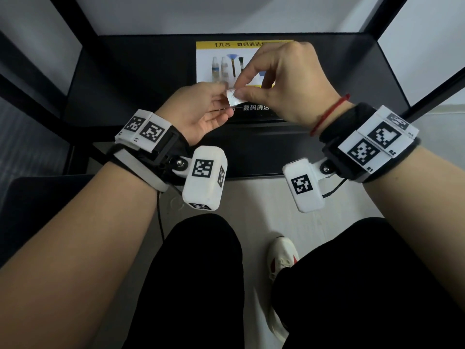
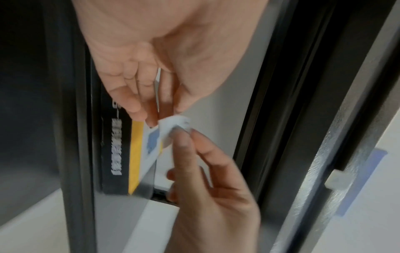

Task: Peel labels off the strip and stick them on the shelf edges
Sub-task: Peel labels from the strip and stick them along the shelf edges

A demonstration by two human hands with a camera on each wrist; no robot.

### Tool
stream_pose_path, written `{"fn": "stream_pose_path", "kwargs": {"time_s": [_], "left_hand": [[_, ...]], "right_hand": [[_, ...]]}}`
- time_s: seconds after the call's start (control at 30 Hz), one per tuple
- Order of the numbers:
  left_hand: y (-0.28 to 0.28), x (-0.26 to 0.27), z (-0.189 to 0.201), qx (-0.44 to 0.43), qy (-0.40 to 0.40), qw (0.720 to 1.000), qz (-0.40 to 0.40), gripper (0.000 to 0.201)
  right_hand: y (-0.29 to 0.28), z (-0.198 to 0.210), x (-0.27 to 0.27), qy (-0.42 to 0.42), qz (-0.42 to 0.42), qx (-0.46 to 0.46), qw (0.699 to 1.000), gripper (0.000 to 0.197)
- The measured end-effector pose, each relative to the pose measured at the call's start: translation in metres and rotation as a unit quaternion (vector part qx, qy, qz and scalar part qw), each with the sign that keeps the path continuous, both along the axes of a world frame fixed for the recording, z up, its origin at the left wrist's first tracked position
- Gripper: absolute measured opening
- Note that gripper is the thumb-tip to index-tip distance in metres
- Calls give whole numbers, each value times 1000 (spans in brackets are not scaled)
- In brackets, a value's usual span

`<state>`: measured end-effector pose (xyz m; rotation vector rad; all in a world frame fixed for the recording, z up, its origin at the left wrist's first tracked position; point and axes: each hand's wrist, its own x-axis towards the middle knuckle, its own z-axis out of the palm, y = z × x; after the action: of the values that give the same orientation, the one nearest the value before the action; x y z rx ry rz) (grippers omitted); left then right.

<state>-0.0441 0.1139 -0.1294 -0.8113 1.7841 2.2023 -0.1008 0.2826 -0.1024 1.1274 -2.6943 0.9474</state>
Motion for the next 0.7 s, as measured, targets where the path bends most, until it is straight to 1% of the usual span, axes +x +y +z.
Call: {"fn": "stream_pose_path", "kwargs": {"time_s": [0.03,0.1,0.17,0.2,0.23,0.3,0.4,0.43,0.5,0.57,0.63,0.67,0.7], "left_hand": [[-3,1,-6,-24,9,1000,7,29],[-10,4,-19,-98,30,995,9,26],[-14,9,-30,-190,47,981,-11,17],[-15,13,-33,-224,53,973,-26,16],[-14,16,-35,-242,54,968,-38,21],[-9,19,-38,-246,34,968,-45,26],[-6,15,-50,-212,-29,977,-10,37],[-9,15,-56,-202,-35,979,-5,43],[-14,15,-68,-229,-42,972,-31,46],[-17,20,-77,-307,-40,948,-80,48],[-16,23,-86,-371,-32,918,-135,61],[-14,23,-92,-389,-23,906,-162,61],[-13,23,-99,-402,-10,898,-181,52]], "right_hand": [[1,-1,0,-17,-5,-10,1000,9],[6,-5,-2,-64,-16,-43,997,10],[13,-14,-7,-125,-14,-83,989,14],[16,-18,-10,-153,-15,-94,984,18],[20,-22,-14,-179,-20,-94,979,20],[25,-33,-21,-211,-39,-68,974,19],[31,-53,-28,-212,-52,-12,976,19],[32,-61,-27,-207,-51,9,977,17],[31,-77,-22,-197,-41,41,979,13],[28,-91,-16,-184,-26,54,981,11],[24,-104,-11,-167,-23,55,984,11],[22,-109,-8,-157,-21,50,986,11],[19,-115,-6,-148,-19,41,988,13]]}}
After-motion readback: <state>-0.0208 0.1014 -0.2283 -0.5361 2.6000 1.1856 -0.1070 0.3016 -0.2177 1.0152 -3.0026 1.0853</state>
